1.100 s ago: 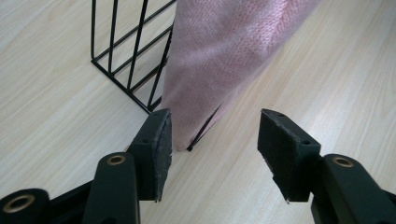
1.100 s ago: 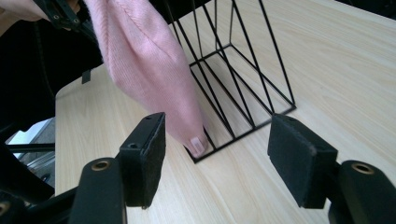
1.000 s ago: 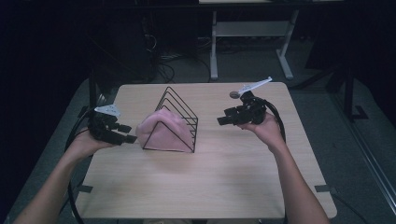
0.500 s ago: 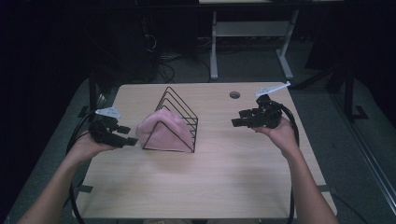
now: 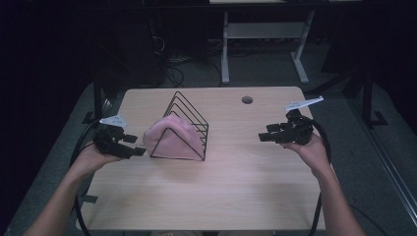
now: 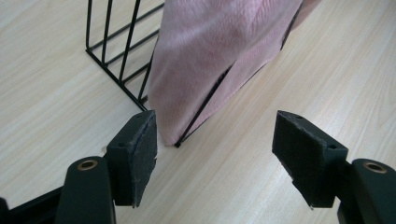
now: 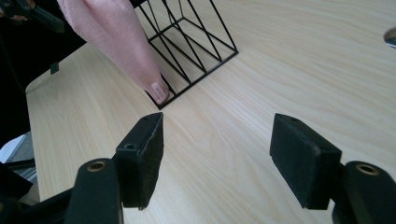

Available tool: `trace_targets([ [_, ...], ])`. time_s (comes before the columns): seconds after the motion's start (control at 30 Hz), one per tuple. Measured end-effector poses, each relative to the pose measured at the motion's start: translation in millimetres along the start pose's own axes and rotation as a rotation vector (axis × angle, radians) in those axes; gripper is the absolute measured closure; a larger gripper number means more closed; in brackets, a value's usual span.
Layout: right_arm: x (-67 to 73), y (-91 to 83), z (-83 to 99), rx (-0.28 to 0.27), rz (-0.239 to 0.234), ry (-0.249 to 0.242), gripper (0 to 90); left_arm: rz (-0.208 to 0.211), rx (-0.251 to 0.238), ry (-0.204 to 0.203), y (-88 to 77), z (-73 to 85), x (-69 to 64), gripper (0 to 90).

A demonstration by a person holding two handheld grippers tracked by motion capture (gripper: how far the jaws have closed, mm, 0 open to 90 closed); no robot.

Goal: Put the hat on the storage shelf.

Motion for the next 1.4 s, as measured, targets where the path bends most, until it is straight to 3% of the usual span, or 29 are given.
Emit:
trace_targets([
  [0.57,-11.5,-24.9,39.3,0.001,0.06,0.032,31.3,-0.017,-0.018,-0.031,2.3,20.0,-10.9,28.5],
  [0.83,-16.5,-33.7,65.5,0.003,0.087,0.064,29.5,-0.01,-0.03,-0.026,7.2,29.3,-23.3,28.3],
  [1.03,-19.0,-42.5,90.8,0.034,0.108,0.09,28.1,-0.008,-0.052,-0.021,9.7,29.3,-36.1,28.1],
  [1.4,-13.8,-57.8,118.1,0.038,0.132,0.075,26.8,-0.012,-0.111,-0.047,14.4,37.7,-52.8,28.1],
])
Point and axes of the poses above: each handheld gripper's, and its own axes: y roughly forward along the jaws, z roughly out of its underside, x roughly to its left, the point moved 9 cm from there along y, roughly forward along the jaws, and after that the axes turned 13 degrees about -x, right-handed, at the moved point
